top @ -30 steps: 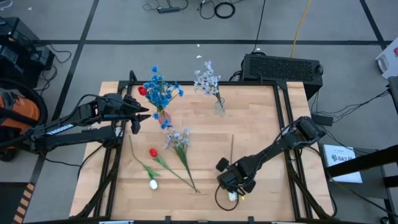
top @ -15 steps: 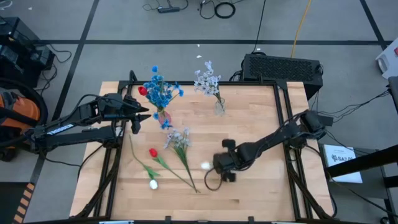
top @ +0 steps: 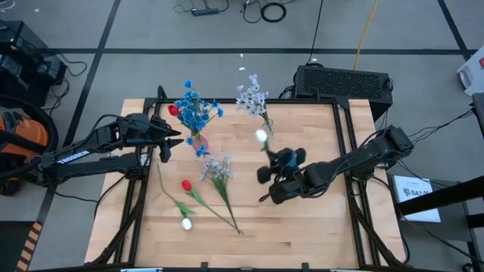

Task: Sort flowers into vase by color
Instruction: Put the right white tulip into the transparent vase

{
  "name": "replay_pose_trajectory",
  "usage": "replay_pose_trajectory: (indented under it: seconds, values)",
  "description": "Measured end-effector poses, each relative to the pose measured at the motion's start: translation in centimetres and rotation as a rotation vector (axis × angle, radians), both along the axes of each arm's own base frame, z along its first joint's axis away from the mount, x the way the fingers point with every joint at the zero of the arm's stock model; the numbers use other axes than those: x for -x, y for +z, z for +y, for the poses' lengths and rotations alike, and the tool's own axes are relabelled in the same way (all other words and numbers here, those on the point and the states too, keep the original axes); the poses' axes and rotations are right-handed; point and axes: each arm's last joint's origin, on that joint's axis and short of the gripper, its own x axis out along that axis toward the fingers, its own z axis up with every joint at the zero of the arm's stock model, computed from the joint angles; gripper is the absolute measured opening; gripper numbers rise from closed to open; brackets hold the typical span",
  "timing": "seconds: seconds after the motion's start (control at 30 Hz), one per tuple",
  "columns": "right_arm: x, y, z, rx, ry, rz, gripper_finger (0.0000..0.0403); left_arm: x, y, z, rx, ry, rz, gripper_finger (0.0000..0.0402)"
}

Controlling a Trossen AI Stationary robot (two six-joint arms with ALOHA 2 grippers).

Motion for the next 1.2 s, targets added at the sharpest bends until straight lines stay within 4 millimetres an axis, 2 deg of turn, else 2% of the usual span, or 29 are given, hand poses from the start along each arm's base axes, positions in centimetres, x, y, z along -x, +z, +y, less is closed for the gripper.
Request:
replay_pose_trajectory:
  seconds: [0.17,0.33,0.43,0.57,0.67,0.83,0.93,1.03,1.2]
  values:
    - [2.6,1.4,-1.9,0.048,-0.122,0.015,0.0000,0.0,0.0,0.0,0.000,0.000,0.000,0.0152]
    - [6.0,2.7,-5.2,0.054,-0.266,0.084,0.0000,0.0,0.0,0.0,0.000,0.001,0.000,0.0152]
    - [7.8,2.8,-7.3,0.015,-0.280,0.109,0.0000,-0.1,0.1,0.0,-0.005,0.002,-0.010,0.0152]
    - [9.4,1.8,-9.8,-0.044,-0.147,0.052,0.0000,-0.4,0.5,0.2,-0.025,0.007,-0.051,0.0152]
    - [10.5,0.7,-11.9,-0.040,0.008,-0.069,0.0000,-0.7,0.8,0.3,-0.040,0.007,-0.088,0.0152]
    - [13.4,-0.3,-15.7,0.095,0.074,-0.286,0.0000,-0.8,0.9,0.4,-0.044,0.008,-0.096,0.0152]
    - [14.5,0.1,-17.6,0.209,0.114,-0.404,0.0000,-0.8,0.9,0.4,-0.044,0.009,-0.095,0.0152]
    - [14.9,1.5,-19.2,0.301,0.244,-0.511,0.0000,-0.8,0.8,0.4,-0.044,0.009,-0.094,0.0152]
    - [14.8,3.5,-21.4,0.341,0.359,-0.536,0.0000,-0.8,0.8,0.4,-0.045,0.013,-0.093,0.0152]
